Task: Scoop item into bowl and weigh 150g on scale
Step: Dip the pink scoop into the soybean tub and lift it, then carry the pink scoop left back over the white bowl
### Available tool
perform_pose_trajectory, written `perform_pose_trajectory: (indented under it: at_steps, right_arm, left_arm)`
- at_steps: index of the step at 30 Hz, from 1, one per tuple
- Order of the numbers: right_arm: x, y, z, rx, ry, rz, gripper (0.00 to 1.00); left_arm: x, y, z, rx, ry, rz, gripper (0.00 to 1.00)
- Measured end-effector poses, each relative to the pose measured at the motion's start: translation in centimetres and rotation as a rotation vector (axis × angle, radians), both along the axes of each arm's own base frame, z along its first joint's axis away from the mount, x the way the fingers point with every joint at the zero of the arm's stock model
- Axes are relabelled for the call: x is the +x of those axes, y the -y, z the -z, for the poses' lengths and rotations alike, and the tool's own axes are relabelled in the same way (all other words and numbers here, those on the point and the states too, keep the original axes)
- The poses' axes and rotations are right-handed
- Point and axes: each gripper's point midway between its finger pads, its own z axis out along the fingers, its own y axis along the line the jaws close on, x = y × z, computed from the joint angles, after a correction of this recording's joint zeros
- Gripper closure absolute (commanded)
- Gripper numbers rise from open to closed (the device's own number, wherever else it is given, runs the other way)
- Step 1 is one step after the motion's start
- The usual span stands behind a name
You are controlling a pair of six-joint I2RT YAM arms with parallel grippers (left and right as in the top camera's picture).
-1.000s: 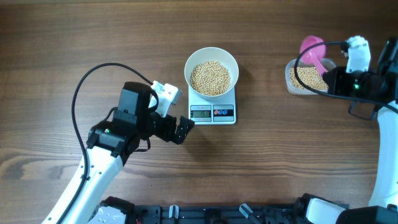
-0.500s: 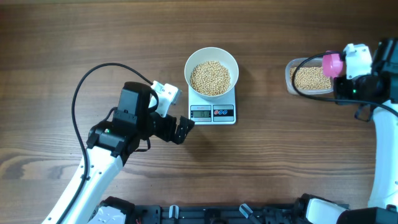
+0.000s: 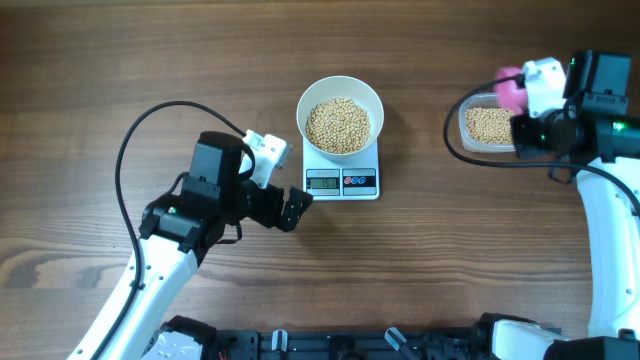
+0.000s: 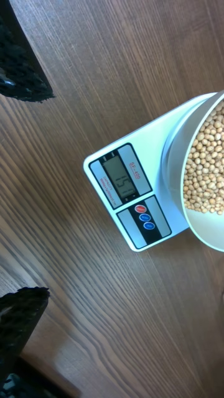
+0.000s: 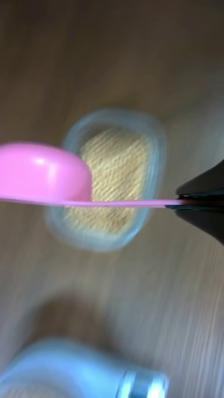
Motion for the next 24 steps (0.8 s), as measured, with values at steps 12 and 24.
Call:
perform_pose_trajectory:
  at_steps: [12,24]
  right_arm:
    - [4.1,-13.3,-7.5,0.503,0.296,-0.326,0.96]
    - [2.2,-21.2,2.1,0.143,0.064,-0.51,0.96]
  left_arm:
    - [0.0,0.0,0.0,0.0,0.0,0.0,0.0]
    - [0.0,0.0,0.0,0.0,0.0,0.0,0.0]
